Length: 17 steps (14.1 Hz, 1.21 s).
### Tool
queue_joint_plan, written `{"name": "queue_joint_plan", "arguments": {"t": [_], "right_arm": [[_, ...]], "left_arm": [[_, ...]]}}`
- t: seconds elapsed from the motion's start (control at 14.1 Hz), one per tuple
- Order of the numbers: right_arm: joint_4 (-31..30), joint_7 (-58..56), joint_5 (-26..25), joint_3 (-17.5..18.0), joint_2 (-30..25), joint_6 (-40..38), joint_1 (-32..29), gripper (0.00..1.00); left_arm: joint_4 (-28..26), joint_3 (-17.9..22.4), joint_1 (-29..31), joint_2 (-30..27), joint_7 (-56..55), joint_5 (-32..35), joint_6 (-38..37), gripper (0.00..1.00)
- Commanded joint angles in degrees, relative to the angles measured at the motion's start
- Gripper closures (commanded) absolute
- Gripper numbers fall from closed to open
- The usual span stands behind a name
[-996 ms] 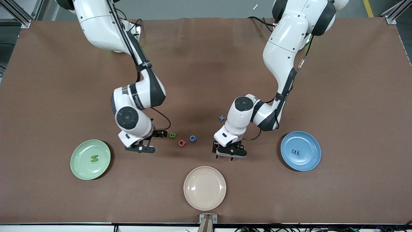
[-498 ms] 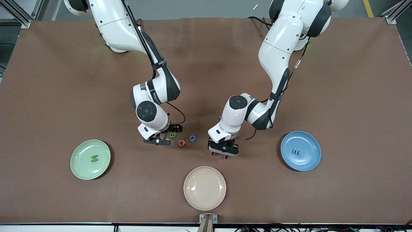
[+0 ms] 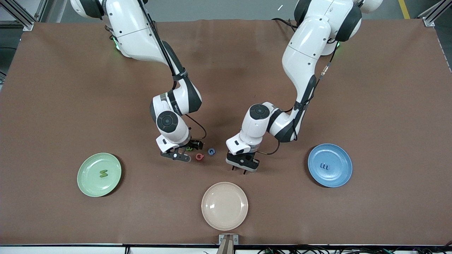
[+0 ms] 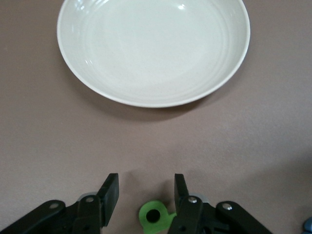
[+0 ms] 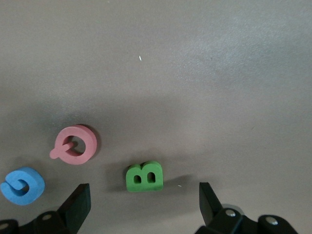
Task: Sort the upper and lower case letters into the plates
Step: 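Grasp the n with the left gripper while the right gripper grasps the B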
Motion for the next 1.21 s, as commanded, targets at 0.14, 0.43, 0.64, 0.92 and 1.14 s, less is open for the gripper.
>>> {"name": "queue_joint_plan", "arguments": {"t": [0.14,0.43,0.64,0.92,1.14], "right_arm": [[-0.63,1.00,0.95,-0.56,0.30,0.71,0.65,0.20],[-0.72,1.09,0.95,-0.56,0.57,1.59,0.74,0.38],[-0.72,1.09,1.03,-0.56,0.66,1.59,0.74,0.45],[-0.72,1.09,0.95,-0.56,0.66,1.50,0.74,0.60],[-0.72,1.09,0.95,-0.56,0.57,1.50,0.74,0.72]], "left_arm": [[0.26,0.38,-1.00,0.16,0.35,0.82,-2.19,0.46],[-0.01,0.38,-0.83,0.25,0.26,0.82,-2.37,0.47],[-0.80,0.38,-0.92,0.08,0.26,0.91,-2.37,0.47],[-1.41,0.29,-0.65,0.34,0.26,0.73,-2.28,0.50],[-1.41,0.29,-0.74,-0.10,0.08,0.30,-2.28,0.50]]}}
